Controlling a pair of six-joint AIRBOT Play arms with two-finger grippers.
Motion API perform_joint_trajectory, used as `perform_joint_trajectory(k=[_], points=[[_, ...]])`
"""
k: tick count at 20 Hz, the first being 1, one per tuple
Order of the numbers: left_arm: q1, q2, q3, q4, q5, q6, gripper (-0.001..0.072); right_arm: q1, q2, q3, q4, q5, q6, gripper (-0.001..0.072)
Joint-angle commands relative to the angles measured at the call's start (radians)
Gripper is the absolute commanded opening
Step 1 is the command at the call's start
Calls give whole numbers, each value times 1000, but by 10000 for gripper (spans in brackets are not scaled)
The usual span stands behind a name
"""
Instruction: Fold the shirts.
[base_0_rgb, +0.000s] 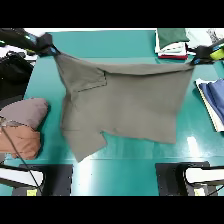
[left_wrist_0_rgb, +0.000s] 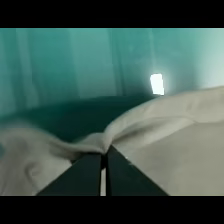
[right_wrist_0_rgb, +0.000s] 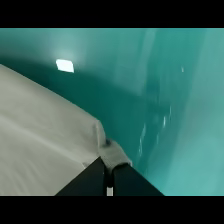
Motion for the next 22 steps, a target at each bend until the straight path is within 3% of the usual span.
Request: perform_joint_trajectory(k=[1, 5, 10, 18, 19, 20, 21, 22], points=[[-2, -148, 1, 9, 128, 3, 21, 6, -167, 1, -1, -103, 17, 15], [-2, -164, 1, 24, 237, 6, 21, 7, -220, 1, 59, -213, 17, 15], [-22, -166, -31, 224, 66, 6, 20, 8, -213, -22, 58, -177, 16, 15], [-60, -164, -251, 214, 43, -12, 24, 9, -19, -479, 61, -379, 17, 17], [-60, -164, -257, 217, 39, -33, 119, 9, -6, -508, 71, -399, 16, 43], [-59, -162, -257, 220, 36, -33, 445, 8, 5, -530, 105, -422, 16, 241], [-59, -152, -257, 226, 29, -40, 536, 1, 15, -540, 130, -432, 16, 338], [-60, -135, -257, 240, 19, -40, 535, -9, 32, -548, 147, -431, 16, 337]])
